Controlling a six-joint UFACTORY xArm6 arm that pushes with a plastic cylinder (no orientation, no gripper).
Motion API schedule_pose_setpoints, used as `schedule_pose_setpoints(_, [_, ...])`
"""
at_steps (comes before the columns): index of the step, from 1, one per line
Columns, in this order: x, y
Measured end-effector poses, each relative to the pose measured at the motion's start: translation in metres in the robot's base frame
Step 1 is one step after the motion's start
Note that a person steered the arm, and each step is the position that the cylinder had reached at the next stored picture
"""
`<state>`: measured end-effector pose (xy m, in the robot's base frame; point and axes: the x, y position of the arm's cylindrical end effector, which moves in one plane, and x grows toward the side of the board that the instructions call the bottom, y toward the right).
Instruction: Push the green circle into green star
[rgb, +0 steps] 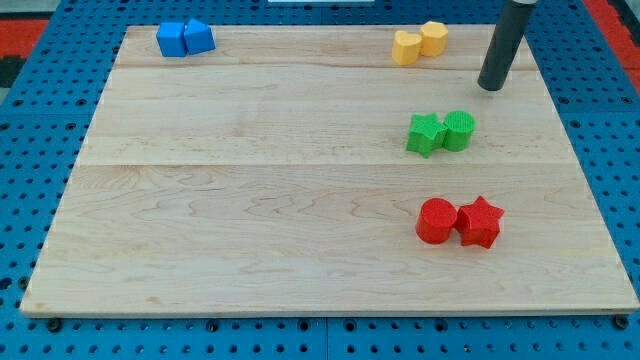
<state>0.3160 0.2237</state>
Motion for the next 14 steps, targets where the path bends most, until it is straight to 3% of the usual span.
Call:
schedule_pose_setpoints(2, [-0.021,0.052])
schedule_pose_setpoints(4, [-0.027,0.067])
schedule_pose_setpoints(6, [0.030,0.066])
schedule_pose_setpoints(11, [0.061,0.064])
schedule_pose_setpoints(14, [-0.005,0.095])
